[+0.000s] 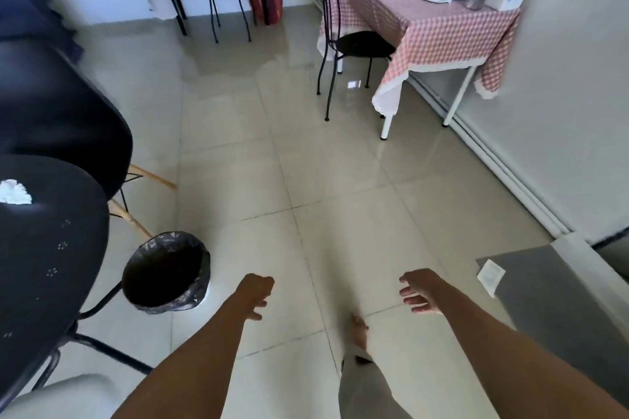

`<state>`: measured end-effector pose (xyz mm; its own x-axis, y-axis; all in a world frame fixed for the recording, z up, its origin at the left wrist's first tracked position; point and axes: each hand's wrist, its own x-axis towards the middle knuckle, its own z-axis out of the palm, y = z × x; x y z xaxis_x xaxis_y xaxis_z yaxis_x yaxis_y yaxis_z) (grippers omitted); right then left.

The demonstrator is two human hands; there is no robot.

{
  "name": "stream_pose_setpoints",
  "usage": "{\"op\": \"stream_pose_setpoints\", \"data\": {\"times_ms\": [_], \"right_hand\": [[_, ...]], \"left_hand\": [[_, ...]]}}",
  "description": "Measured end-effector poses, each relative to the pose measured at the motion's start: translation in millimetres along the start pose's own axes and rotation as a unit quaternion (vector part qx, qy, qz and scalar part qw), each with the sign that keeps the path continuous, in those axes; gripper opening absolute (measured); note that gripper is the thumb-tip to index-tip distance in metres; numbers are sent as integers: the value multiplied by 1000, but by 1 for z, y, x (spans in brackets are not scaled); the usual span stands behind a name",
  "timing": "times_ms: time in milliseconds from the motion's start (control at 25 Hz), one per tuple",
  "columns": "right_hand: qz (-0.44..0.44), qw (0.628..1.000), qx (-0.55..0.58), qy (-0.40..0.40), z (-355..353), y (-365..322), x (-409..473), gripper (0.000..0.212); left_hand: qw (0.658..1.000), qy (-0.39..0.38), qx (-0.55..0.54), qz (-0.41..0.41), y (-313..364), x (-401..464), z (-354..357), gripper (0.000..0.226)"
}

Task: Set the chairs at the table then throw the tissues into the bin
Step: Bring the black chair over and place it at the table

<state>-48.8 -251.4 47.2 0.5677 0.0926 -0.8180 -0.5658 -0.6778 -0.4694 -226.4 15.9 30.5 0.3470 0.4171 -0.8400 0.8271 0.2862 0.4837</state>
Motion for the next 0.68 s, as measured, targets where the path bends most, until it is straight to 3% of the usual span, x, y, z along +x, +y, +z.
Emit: {"op": "stream_pose_setpoints", "data": {"times_ms": [240, 400, 680], "right_hand": [[-20, 995, -54, -80, -25, -190, 109, 10], [-48, 989, -88, -111, -16, -319, 169, 22], [-77, 967, -182, -162, 68, -537, 269, 19]], "left_hand": [[997, 45, -55, -33, 136, 74, -11, 21], [989, 71, -122, -44, 219, 119, -39, 19], [968, 119, -214, -49, 342, 230, -132, 20]]}}
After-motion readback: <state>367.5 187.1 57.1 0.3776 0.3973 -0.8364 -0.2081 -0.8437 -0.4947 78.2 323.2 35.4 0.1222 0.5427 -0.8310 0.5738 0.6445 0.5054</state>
